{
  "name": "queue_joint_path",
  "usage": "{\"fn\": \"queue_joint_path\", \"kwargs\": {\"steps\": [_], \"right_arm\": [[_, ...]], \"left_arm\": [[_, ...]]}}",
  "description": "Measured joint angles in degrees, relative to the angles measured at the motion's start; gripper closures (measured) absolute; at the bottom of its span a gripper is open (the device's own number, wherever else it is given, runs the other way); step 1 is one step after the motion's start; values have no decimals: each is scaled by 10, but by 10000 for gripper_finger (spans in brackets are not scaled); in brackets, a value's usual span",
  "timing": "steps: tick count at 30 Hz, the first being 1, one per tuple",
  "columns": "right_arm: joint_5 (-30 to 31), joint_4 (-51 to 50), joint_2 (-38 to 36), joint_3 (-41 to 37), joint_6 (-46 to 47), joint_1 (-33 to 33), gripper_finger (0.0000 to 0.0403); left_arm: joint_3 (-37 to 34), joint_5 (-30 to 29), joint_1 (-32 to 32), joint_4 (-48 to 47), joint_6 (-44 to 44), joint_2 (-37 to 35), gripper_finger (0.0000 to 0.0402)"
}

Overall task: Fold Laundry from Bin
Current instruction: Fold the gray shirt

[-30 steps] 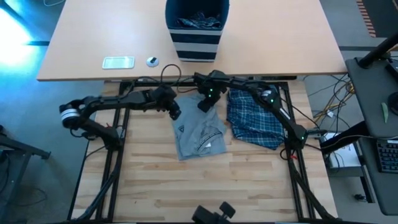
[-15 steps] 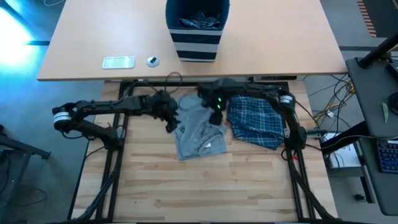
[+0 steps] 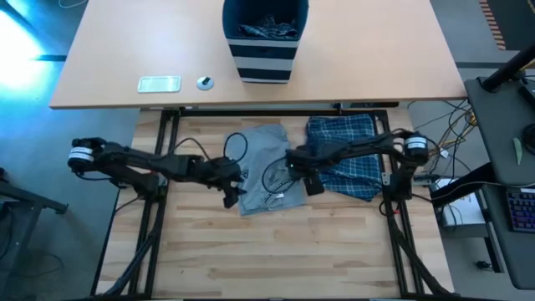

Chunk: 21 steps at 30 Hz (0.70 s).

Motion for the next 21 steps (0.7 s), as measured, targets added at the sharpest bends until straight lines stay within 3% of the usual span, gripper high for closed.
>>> {"fn": "queue_joint_path", "kwargs": {"steps": [7, 11, 14, 21], "right_arm": [[17, 47, 12, -37, -13, 2, 203], [21, 76, 14, -41, 5, 3, 223], [12, 99, 16, -40, 19, 4, 254], [8, 44, 20, -5, 79, 12, 361]], "left_arm": [[-32, -15, -47, 14, 10, 10, 185], [-37, -17, -55, 14, 10, 12, 185], [-37, -17, -57, 14, 11, 12, 185], [-38, -44, -73, 11, 66, 36, 185]]}}
